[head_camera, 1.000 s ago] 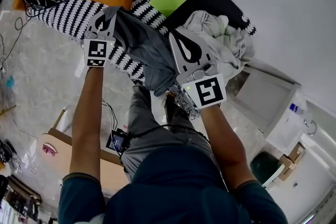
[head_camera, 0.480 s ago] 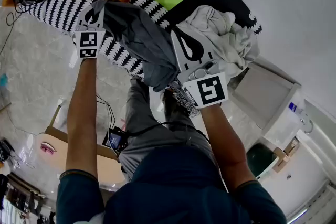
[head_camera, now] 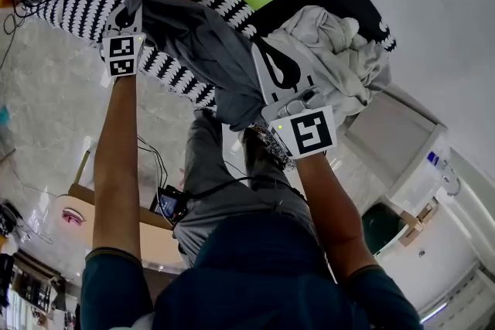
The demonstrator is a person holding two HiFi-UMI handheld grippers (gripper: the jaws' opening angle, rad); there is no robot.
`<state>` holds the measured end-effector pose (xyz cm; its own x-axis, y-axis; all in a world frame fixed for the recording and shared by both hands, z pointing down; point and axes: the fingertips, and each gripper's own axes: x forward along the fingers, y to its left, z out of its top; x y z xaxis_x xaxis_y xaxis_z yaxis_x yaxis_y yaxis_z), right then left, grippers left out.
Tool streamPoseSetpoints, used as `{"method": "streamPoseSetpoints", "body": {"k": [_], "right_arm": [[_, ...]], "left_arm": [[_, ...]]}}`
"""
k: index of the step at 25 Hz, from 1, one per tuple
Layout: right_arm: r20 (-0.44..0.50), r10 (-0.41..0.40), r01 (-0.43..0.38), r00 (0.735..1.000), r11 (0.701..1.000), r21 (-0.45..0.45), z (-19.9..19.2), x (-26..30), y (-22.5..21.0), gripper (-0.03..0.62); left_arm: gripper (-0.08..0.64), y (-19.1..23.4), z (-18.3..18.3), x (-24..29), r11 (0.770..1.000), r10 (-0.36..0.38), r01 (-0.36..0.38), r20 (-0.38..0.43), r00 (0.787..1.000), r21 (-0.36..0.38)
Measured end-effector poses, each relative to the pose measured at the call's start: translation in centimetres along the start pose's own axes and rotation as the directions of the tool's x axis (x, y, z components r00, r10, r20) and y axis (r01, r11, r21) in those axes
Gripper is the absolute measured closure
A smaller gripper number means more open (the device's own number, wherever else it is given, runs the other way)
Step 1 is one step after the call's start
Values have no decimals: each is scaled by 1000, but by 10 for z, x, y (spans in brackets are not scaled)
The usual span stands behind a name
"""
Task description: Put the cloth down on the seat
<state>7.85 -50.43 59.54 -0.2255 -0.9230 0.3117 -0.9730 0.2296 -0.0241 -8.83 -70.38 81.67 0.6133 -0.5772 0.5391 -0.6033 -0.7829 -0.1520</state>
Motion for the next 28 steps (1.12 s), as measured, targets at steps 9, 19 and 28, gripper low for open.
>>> {"method": "streamPoseSetpoints", "body": {"k": [9, 19, 28], "right_arm": [[-39, 17, -16, 999, 1000, 13, -15, 31, 4, 578], [-77, 27, -26, 997, 999, 20, -34, 49, 15, 578], [-90, 44, -43, 995, 999, 14, -37, 60, 24, 578]], "left_arm": [[555, 25, -42, 26, 999, 7, -11, -69, 998, -52], [547, 53, -112, 41, 985, 18, -50, -192, 981, -165], [339, 54, -173, 40, 976, -46, -35, -361, 931, -213]]}}
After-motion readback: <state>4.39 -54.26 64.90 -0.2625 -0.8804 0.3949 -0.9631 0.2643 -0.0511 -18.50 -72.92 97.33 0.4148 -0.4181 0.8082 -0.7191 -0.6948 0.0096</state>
